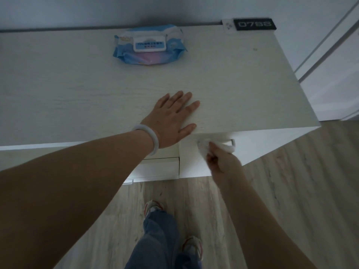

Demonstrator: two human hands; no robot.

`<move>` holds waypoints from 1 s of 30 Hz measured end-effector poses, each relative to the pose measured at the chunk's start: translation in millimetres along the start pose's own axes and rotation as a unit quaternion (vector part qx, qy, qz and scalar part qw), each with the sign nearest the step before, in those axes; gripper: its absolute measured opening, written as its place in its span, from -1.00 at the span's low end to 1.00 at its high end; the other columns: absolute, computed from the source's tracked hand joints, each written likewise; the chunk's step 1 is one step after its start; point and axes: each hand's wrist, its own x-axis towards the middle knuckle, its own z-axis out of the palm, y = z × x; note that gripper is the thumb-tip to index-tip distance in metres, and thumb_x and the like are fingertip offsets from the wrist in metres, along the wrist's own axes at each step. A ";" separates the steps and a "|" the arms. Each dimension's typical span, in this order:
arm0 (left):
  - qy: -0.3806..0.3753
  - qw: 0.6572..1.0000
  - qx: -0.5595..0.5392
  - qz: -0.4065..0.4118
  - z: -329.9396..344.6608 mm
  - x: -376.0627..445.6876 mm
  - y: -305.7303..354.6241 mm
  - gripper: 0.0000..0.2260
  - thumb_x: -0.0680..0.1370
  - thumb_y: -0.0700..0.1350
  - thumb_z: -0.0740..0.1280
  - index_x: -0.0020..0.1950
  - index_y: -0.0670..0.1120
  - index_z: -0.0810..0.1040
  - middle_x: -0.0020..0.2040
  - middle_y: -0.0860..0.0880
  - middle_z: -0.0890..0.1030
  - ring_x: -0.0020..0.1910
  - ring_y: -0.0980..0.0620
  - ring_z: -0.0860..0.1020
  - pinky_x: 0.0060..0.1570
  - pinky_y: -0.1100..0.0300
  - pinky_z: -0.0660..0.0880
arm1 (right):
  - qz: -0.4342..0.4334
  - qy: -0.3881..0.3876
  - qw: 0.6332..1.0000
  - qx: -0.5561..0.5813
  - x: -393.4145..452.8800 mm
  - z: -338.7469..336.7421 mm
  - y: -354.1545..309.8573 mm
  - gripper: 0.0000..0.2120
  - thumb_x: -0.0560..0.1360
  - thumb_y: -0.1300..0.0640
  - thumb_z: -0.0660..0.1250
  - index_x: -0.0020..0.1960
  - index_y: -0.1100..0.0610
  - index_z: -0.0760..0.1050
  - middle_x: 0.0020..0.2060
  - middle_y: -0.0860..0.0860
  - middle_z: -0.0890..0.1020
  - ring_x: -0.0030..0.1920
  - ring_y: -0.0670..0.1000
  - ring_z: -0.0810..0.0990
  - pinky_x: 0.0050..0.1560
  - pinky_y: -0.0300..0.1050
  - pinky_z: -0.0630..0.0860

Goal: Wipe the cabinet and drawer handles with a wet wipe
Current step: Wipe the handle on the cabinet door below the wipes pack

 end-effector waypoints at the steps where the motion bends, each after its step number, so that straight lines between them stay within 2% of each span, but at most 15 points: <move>1: 0.000 1.000 0.002 -0.001 -0.1 -0.2 -0.2 -0.37 0.54 0.27 -0.18 0.57 0.05 0.01 0.58 -0.07 0.05 0.56 -0.07 0.01 0.51 -0.07 -0.01 | 0.015 -0.015 1.000 -0.019 -2.9 4.1 3.9 -0.93 0.47 0.37 0.38 -0.16 0.25 0.59 -0.27 0.07 0.63 -0.30 -0.08 0.56 -0.35 -0.31 0.53; 5: -0.001 1.000 0.004 -0.002 -0.3 -0.4 0.6 -0.38 0.55 0.27 -0.16 0.57 0.05 0.03 0.58 -0.07 0.07 0.56 -0.07 0.04 0.50 -0.06 0.00 | 0.031 -0.037 0.998 0.040 8.7 -8.4 -17.7 -0.63 0.50 0.37 0.34 -0.45 0.16 0.63 -0.34 0.05 0.62 -0.40 -0.11 0.49 -0.47 -0.36 0.44; 8: -0.003 1.000 0.005 -0.003 -0.8 -0.8 1.0 -0.38 0.55 0.27 -0.17 0.57 0.05 0.03 0.58 -0.07 0.07 0.55 -0.07 0.04 0.50 -0.06 0.00 | 0.022 -0.037 0.996 0.084 17.9 -21.2 -25.5 -0.80 0.50 0.34 0.35 -0.28 0.19 0.59 -0.32 0.02 0.62 -0.47 -0.17 0.44 -0.46 -0.39 0.42; 11: -0.003 1.000 0.010 -0.004 -1.5 -0.5 0.8 -0.38 0.55 0.27 -0.17 0.57 0.05 0.01 0.58 -0.07 0.06 0.56 -0.07 0.03 0.51 -0.06 -0.01 | 0.035 -0.062 0.996 0.047 13.1 -13.8 -5.4 -0.92 0.49 0.38 0.35 -0.14 0.25 0.56 -0.30 0.06 0.63 -0.40 -0.13 0.52 -0.42 -0.35 0.48; 15: -0.004 1.000 0.015 0.000 -1.9 -0.5 0.2 -0.38 0.55 0.27 -0.18 0.57 0.04 0.02 0.58 -0.08 0.08 0.55 -0.08 0.05 0.50 -0.07 0.00 | 0.073 -0.079 0.994 0.033 18.4 -16.2 -19.9 -0.89 0.44 0.39 0.35 -0.24 0.28 0.59 -0.29 0.11 0.64 -0.35 -0.04 0.56 -0.47 -0.31 0.48; 18: -0.003 1.000 0.011 -0.001 -1.8 -1.2 0.3 -0.38 0.55 0.26 -0.17 0.57 0.04 0.04 0.57 -0.09 0.09 0.55 -0.09 0.06 0.50 -0.07 0.00 | 0.059 -0.051 0.996 0.043 29.2 -30.2 -41.5 -0.94 0.46 0.36 0.36 -0.16 0.24 0.54 -0.25 0.08 0.62 -0.42 -0.08 0.57 -0.50 -0.33 0.44; 23: -0.005 1.000 0.011 -0.002 -1.7 -1.0 0.6 -0.38 0.55 0.27 -0.18 0.57 0.04 0.02 0.58 -0.07 0.07 0.56 -0.08 0.04 0.51 -0.07 -0.01 | 0.008 -0.041 0.998 -0.050 34.3 -28.8 -43.9 -0.92 0.48 0.38 0.34 -0.16 0.26 0.53 -0.34 0.05 0.61 -0.50 -0.12 0.52 -0.54 -0.32 0.41; 25: -0.004 1.000 0.011 -0.002 -1.9 -0.8 0.7 -0.38 0.55 0.26 -0.17 0.57 0.04 0.03 0.58 -0.07 0.07 0.56 -0.08 0.04 0.50 -0.07 0.00 | 0.028 -0.096 0.995 -0.031 34.7 -33.5 -41.5 -0.86 0.50 0.36 0.30 -0.20 0.22 0.55 -0.35 0.01 0.53 -0.48 -0.13 0.41 -0.51 -0.34 0.35; 28: -0.005 1.000 0.011 -0.003 -1.8 -1.0 0.8 -0.38 0.55 0.27 -0.18 0.57 0.04 0.02 0.58 -0.07 0.06 0.56 -0.08 0.03 0.51 -0.07 -0.01 | 0.060 -0.234 0.963 0.116 34.3 -42.8 -24.9 -0.93 0.39 0.31 0.40 -0.22 0.17 0.59 -0.32 -0.04 0.43 -0.42 -0.15 0.35 -0.40 -0.36 0.36; 30: -0.008 1.000 0.011 -0.004 -2.0 -1.3 0.3 -0.38 0.55 0.27 -0.18 0.57 0.04 0.01 0.58 -0.07 0.05 0.56 -0.07 0.02 0.51 -0.07 -0.01 | 0.043 -0.270 0.940 0.204 34.5 -44.2 -8.7 -0.93 0.42 0.30 0.40 -0.18 0.15 0.60 -0.30 -0.04 0.46 -0.40 -0.16 0.38 -0.33 -0.36 0.41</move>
